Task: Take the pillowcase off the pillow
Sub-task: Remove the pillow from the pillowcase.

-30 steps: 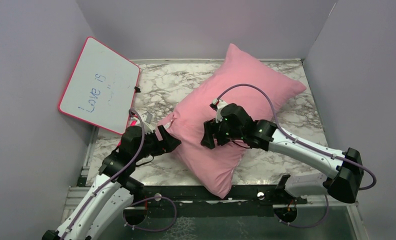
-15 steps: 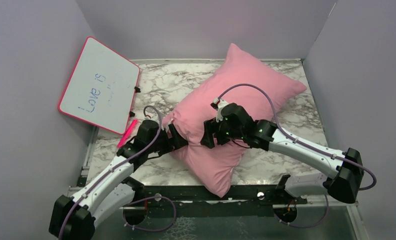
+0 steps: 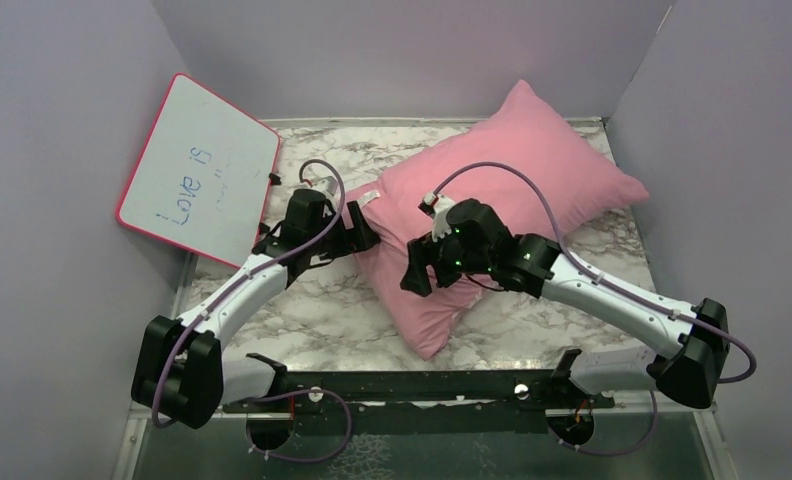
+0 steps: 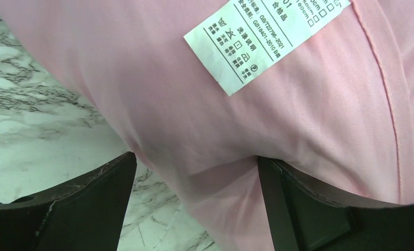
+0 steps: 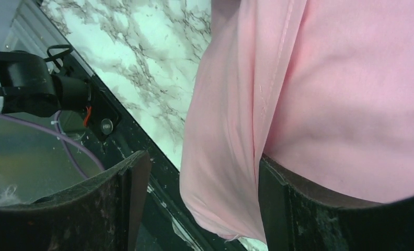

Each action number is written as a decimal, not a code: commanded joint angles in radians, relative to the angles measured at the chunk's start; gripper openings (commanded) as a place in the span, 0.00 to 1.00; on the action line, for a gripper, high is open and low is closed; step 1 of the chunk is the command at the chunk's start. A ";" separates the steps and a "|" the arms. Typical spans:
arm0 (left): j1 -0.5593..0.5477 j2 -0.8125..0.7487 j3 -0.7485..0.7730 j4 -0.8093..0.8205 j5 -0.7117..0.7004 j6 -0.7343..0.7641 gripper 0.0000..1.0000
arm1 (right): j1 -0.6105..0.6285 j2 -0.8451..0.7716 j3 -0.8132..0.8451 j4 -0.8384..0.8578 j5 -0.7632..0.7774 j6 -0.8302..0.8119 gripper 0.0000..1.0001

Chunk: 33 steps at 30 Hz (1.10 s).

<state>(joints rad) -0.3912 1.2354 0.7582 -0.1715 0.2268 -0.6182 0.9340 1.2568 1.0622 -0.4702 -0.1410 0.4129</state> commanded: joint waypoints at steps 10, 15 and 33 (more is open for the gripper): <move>0.063 -0.184 -0.031 -0.080 0.017 -0.009 0.90 | 0.008 0.033 0.279 -0.148 0.310 -0.175 0.79; 0.063 -0.259 0.023 -0.178 0.035 -0.018 0.91 | 0.008 0.127 0.255 -0.169 0.217 -0.097 0.80; 0.063 -0.084 0.237 -0.199 0.144 -0.035 0.94 | 0.008 0.130 0.145 -0.053 -0.446 -0.130 0.58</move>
<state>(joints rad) -0.3336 1.1007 0.9451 -0.3683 0.2905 -0.6579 0.9272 1.3598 1.1797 -0.5739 -0.2714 0.3462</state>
